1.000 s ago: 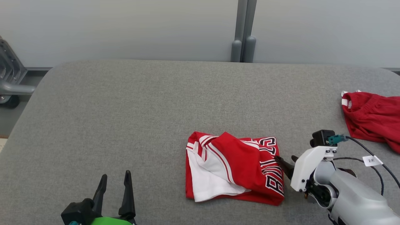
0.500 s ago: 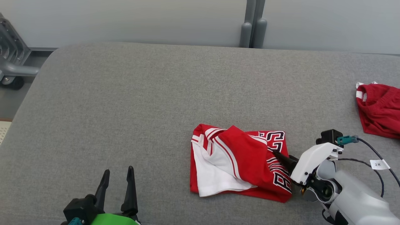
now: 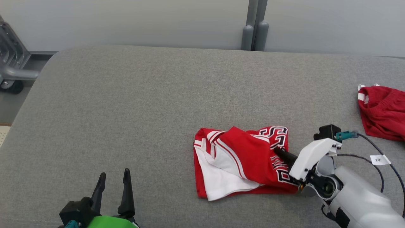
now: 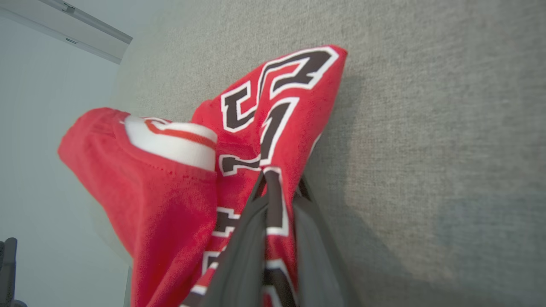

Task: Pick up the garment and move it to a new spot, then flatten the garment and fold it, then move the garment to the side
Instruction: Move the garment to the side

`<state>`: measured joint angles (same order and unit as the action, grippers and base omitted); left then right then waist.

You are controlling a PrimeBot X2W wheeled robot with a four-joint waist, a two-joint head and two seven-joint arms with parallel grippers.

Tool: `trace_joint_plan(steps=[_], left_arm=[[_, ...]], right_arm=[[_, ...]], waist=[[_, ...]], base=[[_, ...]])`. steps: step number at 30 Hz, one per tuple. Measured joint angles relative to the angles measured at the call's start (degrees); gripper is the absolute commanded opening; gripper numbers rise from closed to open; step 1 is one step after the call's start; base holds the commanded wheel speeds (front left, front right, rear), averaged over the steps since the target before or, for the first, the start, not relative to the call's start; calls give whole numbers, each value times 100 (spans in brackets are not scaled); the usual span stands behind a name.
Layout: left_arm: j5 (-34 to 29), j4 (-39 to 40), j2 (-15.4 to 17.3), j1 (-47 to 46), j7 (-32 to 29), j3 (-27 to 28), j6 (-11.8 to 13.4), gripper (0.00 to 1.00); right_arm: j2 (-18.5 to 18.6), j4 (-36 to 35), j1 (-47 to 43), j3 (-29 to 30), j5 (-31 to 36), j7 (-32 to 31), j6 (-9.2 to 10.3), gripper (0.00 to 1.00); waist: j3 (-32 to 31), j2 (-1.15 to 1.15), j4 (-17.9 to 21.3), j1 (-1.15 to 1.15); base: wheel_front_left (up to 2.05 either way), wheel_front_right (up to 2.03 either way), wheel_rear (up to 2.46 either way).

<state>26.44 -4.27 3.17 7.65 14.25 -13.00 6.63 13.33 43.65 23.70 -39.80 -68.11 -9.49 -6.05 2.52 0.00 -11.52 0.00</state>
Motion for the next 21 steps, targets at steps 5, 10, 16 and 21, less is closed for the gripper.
trace_joint_plan(steps=[5,10,16,21], left_arm=[[0,-3,-2,1,0,29,0,100],[0,-13,-3,2,0,36,0,100],[0,-41,-5,8,0,43,0,100],[0,-46,-7,10,0,13,1,100]], right_arm=[[181,-253,275,73,36,174,-47,0],[487,-498,525,87,214,274,-48,0],[772,-599,687,118,259,276,-48,0],[868,-601,683,126,257,203,-48,0]], waist=[[-67,0,94,0],[-138,0,187,0],[-223,0,277,0],[-254,0,308,0]], base=[[0,0,0],[0,0,0],[0,0,0],[0,0,0]])
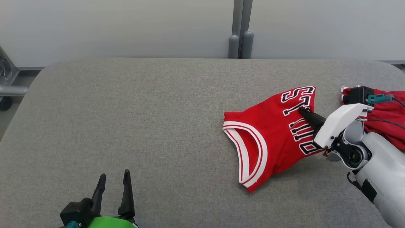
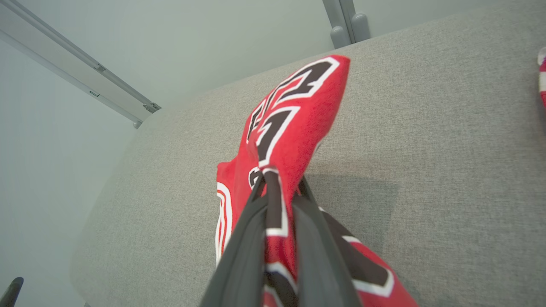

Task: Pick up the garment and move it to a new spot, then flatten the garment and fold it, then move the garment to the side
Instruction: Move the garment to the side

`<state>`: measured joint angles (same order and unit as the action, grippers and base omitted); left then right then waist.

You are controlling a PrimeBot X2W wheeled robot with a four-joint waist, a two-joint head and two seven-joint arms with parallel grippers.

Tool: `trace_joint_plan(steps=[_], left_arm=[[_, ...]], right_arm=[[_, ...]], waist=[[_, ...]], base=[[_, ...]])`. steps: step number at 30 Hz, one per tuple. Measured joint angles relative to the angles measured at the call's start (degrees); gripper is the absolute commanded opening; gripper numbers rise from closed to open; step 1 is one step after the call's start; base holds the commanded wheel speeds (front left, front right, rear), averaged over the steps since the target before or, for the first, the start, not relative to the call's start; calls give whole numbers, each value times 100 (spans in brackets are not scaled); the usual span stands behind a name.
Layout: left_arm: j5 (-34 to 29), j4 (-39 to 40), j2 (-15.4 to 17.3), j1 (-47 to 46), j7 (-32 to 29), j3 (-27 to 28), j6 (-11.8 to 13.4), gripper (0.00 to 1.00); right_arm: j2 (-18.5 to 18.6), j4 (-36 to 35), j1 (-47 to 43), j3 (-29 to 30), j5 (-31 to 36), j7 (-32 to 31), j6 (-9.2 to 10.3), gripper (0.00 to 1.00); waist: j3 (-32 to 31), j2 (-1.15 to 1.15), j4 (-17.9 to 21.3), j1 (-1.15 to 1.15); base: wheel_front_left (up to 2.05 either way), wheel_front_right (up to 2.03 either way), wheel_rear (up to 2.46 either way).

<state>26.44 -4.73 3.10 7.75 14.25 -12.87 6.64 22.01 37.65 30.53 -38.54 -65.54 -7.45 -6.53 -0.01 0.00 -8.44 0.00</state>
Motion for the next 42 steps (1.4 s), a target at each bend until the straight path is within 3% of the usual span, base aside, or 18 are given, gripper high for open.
trace_joint_plan(steps=[8,13,19,25,32,42], left_arm=[[0,0,-1,16,0,21,0,100],[0,4,-2,43,0,35,0,100],[0,114,-3,51,0,23,0,100],[-2,222,-3,49,1,-11,0,100],[-53,387,-1,20,-1,-57,-1,100],[-209,541,73,-215,-9,-44,-1,100]], right_arm=[[60,-59,8,40,-8,-102,0,0],[328,-42,220,47,66,-244,16,0],[842,-10,749,123,305,-423,216,0],[1106,-11,1173,76,560,-657,305,0],[1212,-54,1775,13,720,-948,367,0],[1300,176,1968,240,646,-1051,623,0]], waist=[[-40,0,32,0],[-69,0,121,0],[-73,0,263,0],[5,0,362,0],[286,0,450,0],[807,0,510,0]], base=[[0,0,0],[0,0,0],[0,0,0],[0,0,0],[0,0,0],[0,0,0]])
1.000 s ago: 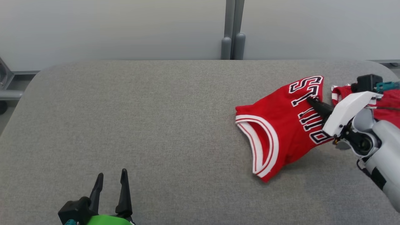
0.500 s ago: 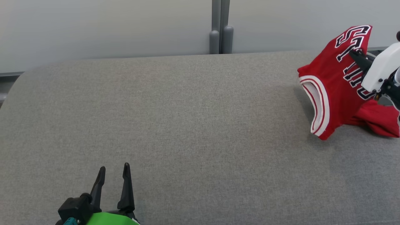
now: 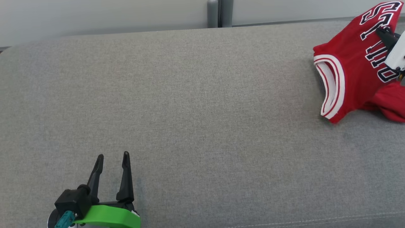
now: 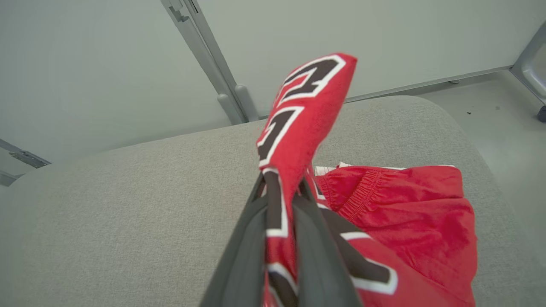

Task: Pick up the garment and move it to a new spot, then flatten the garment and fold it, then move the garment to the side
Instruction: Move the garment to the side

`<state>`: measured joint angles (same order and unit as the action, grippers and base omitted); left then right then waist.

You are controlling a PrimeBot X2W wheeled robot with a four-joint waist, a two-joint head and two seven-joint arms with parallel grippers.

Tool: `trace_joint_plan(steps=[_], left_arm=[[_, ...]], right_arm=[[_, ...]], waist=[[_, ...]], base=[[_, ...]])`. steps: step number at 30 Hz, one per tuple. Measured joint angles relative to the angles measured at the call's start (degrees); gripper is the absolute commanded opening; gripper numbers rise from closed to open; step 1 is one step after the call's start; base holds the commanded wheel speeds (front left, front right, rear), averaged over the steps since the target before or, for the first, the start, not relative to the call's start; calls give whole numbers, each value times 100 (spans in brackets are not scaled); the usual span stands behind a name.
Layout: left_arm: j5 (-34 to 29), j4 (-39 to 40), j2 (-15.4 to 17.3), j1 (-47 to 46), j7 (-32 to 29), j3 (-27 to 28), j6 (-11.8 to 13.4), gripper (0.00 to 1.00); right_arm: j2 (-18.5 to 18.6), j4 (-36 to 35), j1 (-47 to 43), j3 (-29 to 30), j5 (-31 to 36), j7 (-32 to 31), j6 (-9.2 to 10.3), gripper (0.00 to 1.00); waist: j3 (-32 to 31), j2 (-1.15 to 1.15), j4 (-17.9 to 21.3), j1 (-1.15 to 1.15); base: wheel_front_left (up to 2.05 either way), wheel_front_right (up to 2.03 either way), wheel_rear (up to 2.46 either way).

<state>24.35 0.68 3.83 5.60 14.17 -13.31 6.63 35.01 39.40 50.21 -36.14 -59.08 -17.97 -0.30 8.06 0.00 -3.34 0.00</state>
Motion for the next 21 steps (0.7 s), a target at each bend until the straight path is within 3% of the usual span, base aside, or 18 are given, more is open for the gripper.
trace_joint_plan(steps=[15,21], left_arm=[[-153,189,146,-320,-162,-19,0,100],[-196,283,254,-378,-280,-29,0,100]], right_arm=[[478,526,52,151,268,367,343,0],[441,704,148,216,357,645,498,0]], waist=[[607,0,192,0],[863,0,185,0]], base=[[0,0,0],[0,0,0]])
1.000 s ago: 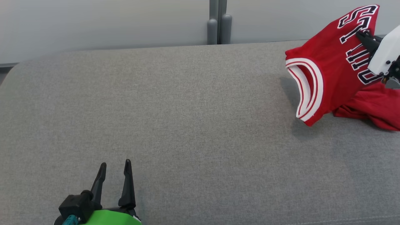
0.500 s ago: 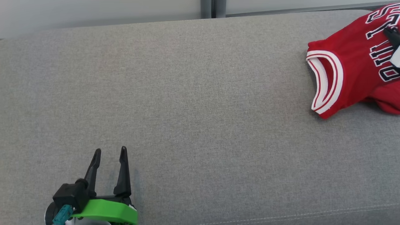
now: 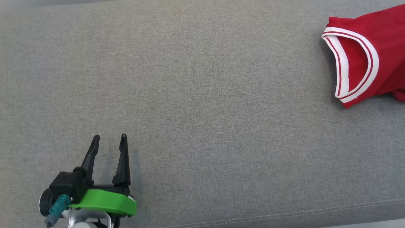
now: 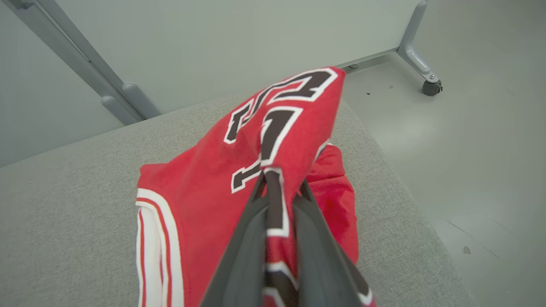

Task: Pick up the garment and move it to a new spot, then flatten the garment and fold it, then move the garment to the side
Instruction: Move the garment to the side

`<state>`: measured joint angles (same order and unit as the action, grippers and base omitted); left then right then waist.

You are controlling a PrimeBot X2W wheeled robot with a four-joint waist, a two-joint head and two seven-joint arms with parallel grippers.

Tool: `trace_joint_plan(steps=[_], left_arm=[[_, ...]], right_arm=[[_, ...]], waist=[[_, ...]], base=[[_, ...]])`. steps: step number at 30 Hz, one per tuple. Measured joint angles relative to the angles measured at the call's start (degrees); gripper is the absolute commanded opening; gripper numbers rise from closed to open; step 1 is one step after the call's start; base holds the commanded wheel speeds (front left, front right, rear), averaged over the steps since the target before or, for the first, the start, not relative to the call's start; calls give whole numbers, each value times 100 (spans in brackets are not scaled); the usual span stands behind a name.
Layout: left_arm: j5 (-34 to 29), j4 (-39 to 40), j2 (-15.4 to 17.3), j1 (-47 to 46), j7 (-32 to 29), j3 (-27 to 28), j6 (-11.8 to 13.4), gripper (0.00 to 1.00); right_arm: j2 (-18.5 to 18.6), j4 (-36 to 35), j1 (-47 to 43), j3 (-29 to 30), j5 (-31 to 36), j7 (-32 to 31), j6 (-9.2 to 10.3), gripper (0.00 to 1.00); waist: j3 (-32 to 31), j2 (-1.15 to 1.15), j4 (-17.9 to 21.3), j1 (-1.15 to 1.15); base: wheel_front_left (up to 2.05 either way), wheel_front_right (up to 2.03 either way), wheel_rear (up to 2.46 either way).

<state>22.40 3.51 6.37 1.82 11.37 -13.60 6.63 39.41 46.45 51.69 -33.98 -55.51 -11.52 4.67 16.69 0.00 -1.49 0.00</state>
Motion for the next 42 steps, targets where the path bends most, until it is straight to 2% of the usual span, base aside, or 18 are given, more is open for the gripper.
trace_joint_plan(steps=[5,8,9,10,11,18,30,36,42], left_arm=[[-49,75,3,-130,-24,1,0,100],[-63,79,15,-151,-29,12,0,100],[-88,81,21,-157,-33,19,0,100],[-105,88,29,-164,-58,23,0,100],[-114,99,37,-166,-69,31,0,100],[-157,137,55,-207,-74,32,0,100],[-156,94,44,-219,-74,-14,-5,100],[-140,-46,-26,-229,-64,-111,-14,100],[29,-192,-80,-230,5,-92,-34,100]], right_arm=[[1,293,3,108,53,261,102,0],[-1,437,3,109,134,482,157,31],[-2,490,3,118,169,557,158,48],[-1,547,3,129,202,627,182,93],[0,601,3,130,240,686,193,100],[-65,893,1,82,434,1063,207,100],[-494,947,-14,21,577,1760,238,100],[-832,697,47,-101,681,2192,-11,100],[-1114,555,55,-175,715,2431,-170,100]], waist=[[199,0,-31,0],[290,0,-45,0],[312,0,-45,0],[329,0,-42,0],[342,0,-32,0],[374,0,84,0],[136,0,318,0],[-142,0,449,0],[-437,0,559,0]], base=[[0,0,0],[0,0,0],[0,0,0],[0,0,0],[0,0,0],[0,0,0],[0,0,0],[0,0,0],[0,0,0]])
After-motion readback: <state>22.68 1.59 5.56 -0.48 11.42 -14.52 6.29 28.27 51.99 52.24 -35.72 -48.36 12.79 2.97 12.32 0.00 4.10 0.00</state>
